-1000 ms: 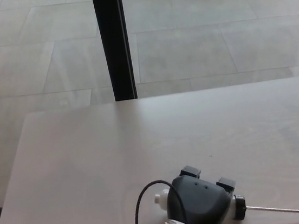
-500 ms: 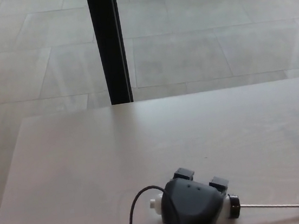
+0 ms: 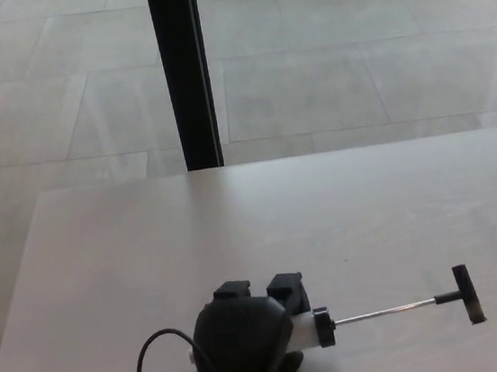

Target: The robot uses its left hand to lift the air pump kept on the middle of the desk and use the right hand to compress the handle

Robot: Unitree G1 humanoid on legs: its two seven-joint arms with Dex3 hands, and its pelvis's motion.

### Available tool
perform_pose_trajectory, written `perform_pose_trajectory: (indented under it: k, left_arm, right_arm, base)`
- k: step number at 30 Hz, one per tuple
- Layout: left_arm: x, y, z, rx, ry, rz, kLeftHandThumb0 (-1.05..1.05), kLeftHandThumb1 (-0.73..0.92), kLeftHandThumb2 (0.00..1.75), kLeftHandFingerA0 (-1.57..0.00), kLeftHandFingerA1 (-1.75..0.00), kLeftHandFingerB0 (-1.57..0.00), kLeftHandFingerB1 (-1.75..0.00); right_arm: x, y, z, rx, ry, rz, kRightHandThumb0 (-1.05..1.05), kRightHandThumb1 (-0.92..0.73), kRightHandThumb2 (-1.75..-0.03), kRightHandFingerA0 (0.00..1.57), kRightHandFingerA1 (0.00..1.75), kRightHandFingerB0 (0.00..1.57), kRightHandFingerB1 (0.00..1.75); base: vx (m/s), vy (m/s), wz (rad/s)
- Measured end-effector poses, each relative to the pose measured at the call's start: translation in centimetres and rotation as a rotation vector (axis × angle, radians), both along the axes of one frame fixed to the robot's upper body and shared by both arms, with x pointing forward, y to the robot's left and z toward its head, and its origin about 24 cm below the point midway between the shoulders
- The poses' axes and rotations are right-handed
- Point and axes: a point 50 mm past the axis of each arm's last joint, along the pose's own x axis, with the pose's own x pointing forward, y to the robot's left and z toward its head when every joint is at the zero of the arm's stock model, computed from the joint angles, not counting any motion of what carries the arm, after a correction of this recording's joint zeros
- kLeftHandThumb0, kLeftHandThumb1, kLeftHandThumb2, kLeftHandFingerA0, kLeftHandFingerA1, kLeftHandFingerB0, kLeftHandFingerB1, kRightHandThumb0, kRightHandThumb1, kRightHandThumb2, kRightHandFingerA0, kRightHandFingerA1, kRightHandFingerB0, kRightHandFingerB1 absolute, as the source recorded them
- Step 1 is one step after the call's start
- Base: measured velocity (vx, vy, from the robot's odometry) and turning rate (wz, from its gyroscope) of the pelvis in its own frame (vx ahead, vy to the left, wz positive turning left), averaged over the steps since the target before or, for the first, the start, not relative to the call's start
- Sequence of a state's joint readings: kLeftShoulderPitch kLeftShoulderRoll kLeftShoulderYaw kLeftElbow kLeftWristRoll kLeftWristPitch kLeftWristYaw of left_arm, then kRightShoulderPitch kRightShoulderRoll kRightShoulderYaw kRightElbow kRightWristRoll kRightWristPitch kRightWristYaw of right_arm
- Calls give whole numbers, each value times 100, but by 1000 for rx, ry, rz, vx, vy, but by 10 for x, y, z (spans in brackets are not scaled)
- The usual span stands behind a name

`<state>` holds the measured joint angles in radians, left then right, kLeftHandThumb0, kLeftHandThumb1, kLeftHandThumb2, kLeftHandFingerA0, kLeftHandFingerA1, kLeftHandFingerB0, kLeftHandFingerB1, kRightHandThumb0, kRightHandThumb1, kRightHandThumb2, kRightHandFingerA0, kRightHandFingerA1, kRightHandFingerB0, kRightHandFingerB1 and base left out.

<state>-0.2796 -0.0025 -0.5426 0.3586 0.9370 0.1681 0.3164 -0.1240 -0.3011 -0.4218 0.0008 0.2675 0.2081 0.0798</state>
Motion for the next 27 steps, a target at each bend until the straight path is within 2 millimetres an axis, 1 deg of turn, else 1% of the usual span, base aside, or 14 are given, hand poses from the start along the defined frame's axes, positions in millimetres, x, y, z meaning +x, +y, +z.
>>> perform_pose_trajectory:
  k: [1, 2, 6, 7, 8, 9, 12, 13, 14, 15, 16, 17, 18, 27]
  left_arm:
    - [1, 2, 0, -19, -3, 10, -7, 63, 109, -75, -175, -58, -175]
    - [2, 5, 1, -45, -8, 21, -7, 65, 109, -77, -175, -62, -169]
    - [8, 11, 10, -131, -44, 44, -7, 62, 114, -79, -175, -62, -171]
    - [9, 11, 12, -146, -52, 44, -7, 59, 116, -80, -175, -65, -171]
    - [10, 12, 15, -155, -60, 42, -8, 58, 117, -81, -175, -64, -172]
    - [12, 11, 18, -160, -71, 36, -15, 56, 121, -114, -150, -93, -134]
    - [18, 9, 28, -152, -100, 14, -17, 57, 121, -114, -150, -92, -134]
    - [19, 8, 30, -152, -108, 4, -7, 55, 120, -83, -175, -71, -155]
    - [20, 8, 32, -140, -114, -11, -7, 55, 120, -84, -175, -71, -156]
    - [21, 8, 33, -126, -119, -21, -11, 54, 118, -119, -148, -95, -130]
    - [22, 9, 34, -117, -122, -27, -8, 52, 115, -122, -149, -95, -128]
    - [24, 9, 38, -95, -131, -42, -8, 52, 115, -122, -149, -95, -128]
    - [25, 9, 40, -83, -136, -51, -5, 54, 115, -93, -175, -74, -149]
    - [34, 12, 53, -3, -158, -103, -2, 50, 119, -96, -175, -75, -149]
  right_arm:
    - [1, 1, 0, -2, 3, 14, -92, -92, -84, 0, 10, 0, 23]
    - [2, 3, 0, -5, 8, 36, -102, -87, -129, 0, 17, 0, 0]
    - [13, 17, 5, -17, 7, 151, -102, -78, -107, 0, 0, 0, 2]
    - [16, 20, 5, -19, 6, 173, -96, -92, -97, 0, 0, 0, 4]
    - [18, 24, 6, -25, 8, 197, -99, -87, -129, 0, 20, 0, 3]
    - [22, 30, 7, -31, 10, 229, -96, -92, -94, 0, 0, 0, 3]
    - [29, 42, 11, -39, 9, 285, -101, -80, -109, 0, 0, 0, 1]
    - [30, 45, 11, -42, 11, 300, -103, -86, -128, 0, 17, 0, 0]
    - [31, 49, 12, -44, 16, 316, -103, -87, -129, 0, 18, 0, 0]
    - [33, 53, 12, -48, 18, 330, -102, -86, -129, 0, 17, 0, 1]
    - [34, 55, 13, -51, 20, 338, -102, -92, -95, 0, 0, 0, 8]
    - [37, 61, 14, -56, 23, 357, -102, -92, -95, 0, 0, 0, 8]
    - [38, 64, 15, -56, 24, 366, -102, -90, -132, 0, 14, 0, 0]
    - [54, 92, 21, -24, 19, 421, -104, -92, -132, 0, 11, 0, 0]
  base:
    - [0, 0, 0]
    - [0, 0, 0]
    - [0, 0, 0]
    - [0, 0, 0]
    - [0, 0, 0]
    - [0, 0, 0]
    - [0, 0, 0]
    - [0, 0, 0]
    - [0, 0, 0]
    - [0, 0, 0]
    - [0, 0, 0]
    - [0, 0, 0]
    - [0, 0, 0]
    - [0, 0, 0]
